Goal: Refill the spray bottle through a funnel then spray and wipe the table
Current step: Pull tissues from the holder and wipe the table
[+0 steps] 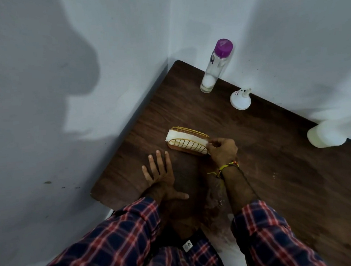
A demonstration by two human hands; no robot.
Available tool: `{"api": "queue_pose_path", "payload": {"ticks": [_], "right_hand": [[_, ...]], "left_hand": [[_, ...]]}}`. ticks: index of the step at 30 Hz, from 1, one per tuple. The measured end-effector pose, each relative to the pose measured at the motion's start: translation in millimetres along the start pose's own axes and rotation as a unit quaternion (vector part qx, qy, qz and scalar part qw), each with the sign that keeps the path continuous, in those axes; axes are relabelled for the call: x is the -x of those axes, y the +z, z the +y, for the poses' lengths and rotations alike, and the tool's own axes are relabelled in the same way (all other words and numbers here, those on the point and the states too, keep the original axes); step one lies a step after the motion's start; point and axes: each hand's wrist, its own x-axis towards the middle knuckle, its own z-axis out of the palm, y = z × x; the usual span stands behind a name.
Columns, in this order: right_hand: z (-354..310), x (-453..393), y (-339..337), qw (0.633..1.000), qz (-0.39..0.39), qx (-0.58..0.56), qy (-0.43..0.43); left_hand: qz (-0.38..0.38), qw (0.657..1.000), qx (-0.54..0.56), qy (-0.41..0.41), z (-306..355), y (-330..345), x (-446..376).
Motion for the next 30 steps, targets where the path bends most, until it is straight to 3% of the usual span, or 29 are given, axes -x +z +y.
{"api": "queue_pose_path", "payload": {"ticks": [15,23,30], "right_hand": [[-5,-7,2,0.999,0.018,0.033,0.008],[-5,-10,3,0.999,0.004,-0.028,0.040],[-7,3,-3,0.996,0.017,0.033,-0.079]], "left_hand": [[0.009,1.000,0.010,0.017,-4,2,1],[0.005,1.000,0.015,0.021,-4,1,2],[0.005,1.000,0.010,0.016,-3,2,0]]}}
